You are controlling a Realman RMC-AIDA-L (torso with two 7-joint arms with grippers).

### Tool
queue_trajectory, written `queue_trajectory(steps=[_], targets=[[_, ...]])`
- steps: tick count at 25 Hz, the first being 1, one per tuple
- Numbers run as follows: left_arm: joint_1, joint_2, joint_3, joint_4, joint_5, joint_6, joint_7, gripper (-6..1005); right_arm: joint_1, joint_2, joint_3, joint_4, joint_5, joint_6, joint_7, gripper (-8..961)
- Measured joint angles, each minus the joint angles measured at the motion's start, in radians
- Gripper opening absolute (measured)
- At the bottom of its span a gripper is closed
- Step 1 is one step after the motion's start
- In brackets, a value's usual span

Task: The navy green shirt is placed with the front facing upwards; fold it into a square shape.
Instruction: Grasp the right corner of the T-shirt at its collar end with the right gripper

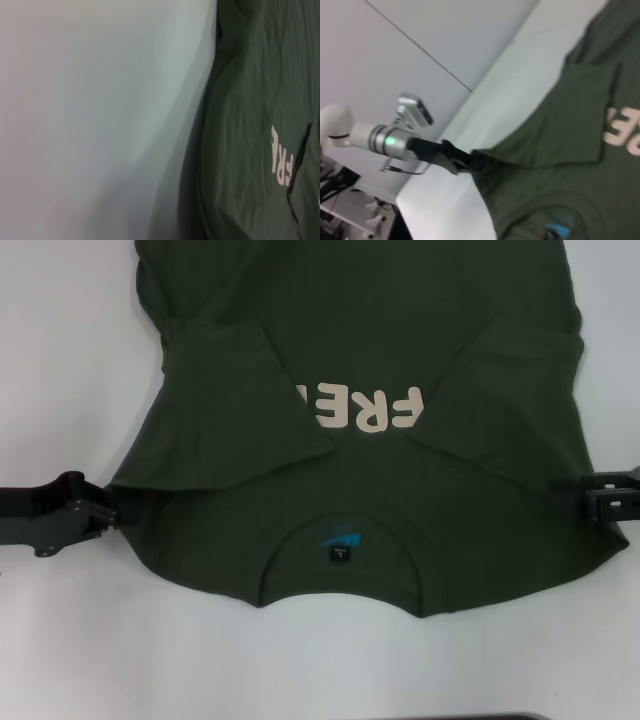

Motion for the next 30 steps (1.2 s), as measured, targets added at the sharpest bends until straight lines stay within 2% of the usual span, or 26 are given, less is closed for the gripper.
queue_trajectory(steps=[6,10,12,30], targets=[[-0.004,-0.001,0.001,0.000,0.001,0.015,0.020,12,-0.005,-0.045,0.005,0.009,-0.049,0.036,0.124,763],[-0.004,-0.001,0.001,-0.004,0.000,0.020,0.021,12,-0.005,-0.077,0.006,0.013,-0.102,0.047,0.228,759],[-0.004,-0.002,0.000,-0.005,-0.002,0.021,0.023,14,-0.004,-0.085,0.006,0.014,-0.122,0.064,0.269,756],[-0.025,-0.005,-0.003,-0.003,-0.007,0.012,0.030,25,0.002,-0.104,0.004,0.026,-0.236,0.131,0.368,734]])
